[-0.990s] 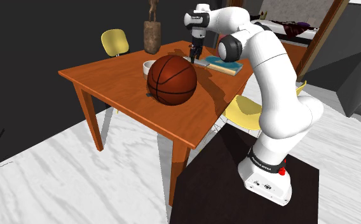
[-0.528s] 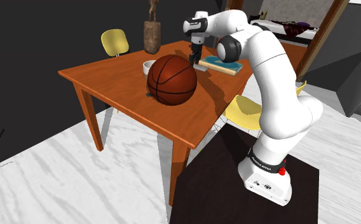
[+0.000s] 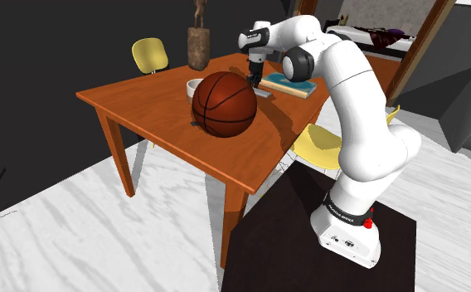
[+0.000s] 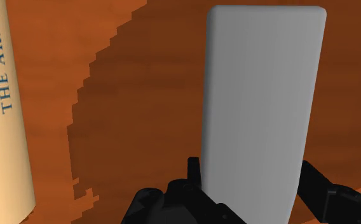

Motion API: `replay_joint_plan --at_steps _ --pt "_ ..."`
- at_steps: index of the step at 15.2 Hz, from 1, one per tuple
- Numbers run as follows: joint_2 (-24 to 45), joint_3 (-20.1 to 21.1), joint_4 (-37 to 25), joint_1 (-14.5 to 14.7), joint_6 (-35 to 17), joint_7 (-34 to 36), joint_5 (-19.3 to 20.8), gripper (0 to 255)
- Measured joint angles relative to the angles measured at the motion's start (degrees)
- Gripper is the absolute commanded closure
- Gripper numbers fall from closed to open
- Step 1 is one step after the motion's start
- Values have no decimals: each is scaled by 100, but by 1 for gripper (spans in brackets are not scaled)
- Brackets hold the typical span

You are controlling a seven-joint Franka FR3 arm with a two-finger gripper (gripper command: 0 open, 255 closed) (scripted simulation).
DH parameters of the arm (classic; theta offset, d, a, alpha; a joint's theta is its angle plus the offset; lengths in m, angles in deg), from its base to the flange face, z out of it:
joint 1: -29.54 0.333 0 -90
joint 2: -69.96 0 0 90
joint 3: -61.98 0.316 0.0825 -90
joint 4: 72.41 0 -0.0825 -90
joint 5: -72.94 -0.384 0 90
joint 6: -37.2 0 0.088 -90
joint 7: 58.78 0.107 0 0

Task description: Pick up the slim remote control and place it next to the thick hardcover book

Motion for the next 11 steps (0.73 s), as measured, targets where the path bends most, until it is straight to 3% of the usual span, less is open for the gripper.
replay_joint_plan --at_steps 3,4,11 --pt "2 0 -1 0 -2 1 0 255" --pt "2 1 -1 0 -2 1 0 0" --pt "0 -2 -87 -13 81 12 6 0"
